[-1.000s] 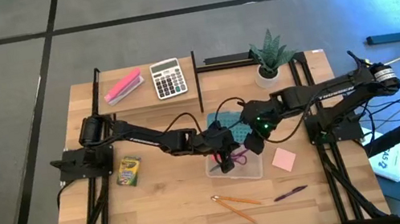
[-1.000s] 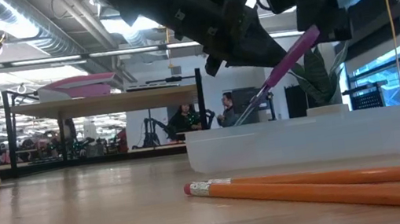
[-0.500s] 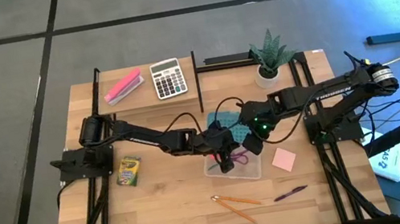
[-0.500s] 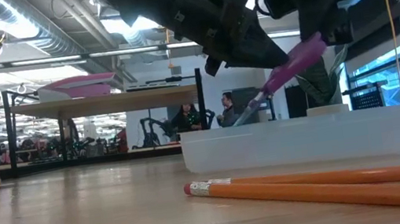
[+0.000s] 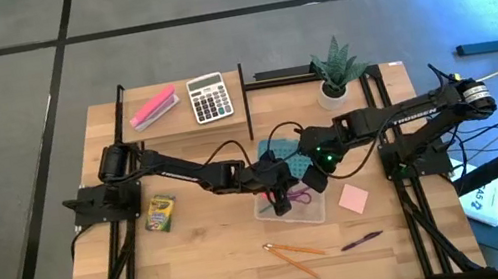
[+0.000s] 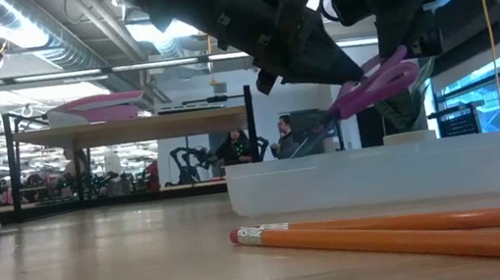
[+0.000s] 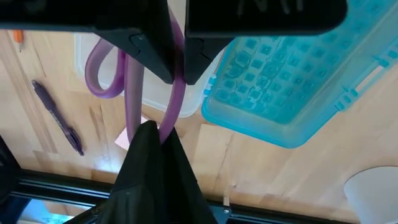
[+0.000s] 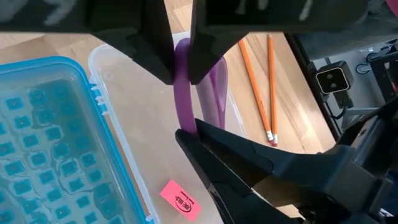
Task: Pack school essentials
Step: Put the scissor into the supply box, then adjust the supply box
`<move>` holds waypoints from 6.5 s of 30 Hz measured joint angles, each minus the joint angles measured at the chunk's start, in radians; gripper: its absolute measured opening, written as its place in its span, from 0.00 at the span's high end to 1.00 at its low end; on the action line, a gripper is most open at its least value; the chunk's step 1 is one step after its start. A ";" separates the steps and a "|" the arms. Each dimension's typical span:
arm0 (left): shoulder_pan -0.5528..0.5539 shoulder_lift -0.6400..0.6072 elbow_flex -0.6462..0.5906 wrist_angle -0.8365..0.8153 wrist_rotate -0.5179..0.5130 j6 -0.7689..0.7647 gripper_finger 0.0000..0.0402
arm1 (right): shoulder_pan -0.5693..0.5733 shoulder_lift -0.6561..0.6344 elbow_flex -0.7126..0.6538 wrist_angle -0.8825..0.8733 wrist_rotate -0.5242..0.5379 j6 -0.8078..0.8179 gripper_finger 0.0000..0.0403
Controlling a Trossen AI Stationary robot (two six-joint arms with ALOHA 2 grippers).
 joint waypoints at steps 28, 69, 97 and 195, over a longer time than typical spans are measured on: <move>0.000 -0.018 0.000 0.001 -0.004 -0.073 0.71 | 0.001 -0.001 0.001 -0.020 0.007 -0.006 0.90; 0.003 -0.211 0.001 -0.001 -0.068 0.113 0.71 | 0.001 0.074 -0.092 0.024 0.077 0.021 0.90; 0.000 -0.229 0.001 -0.005 -0.098 0.114 0.71 | 0.001 0.204 -0.090 0.019 0.086 0.001 0.90; -0.030 -0.371 0.000 -0.185 -0.228 0.160 0.71 | 0.111 0.232 -0.057 -0.143 0.418 -0.262 0.71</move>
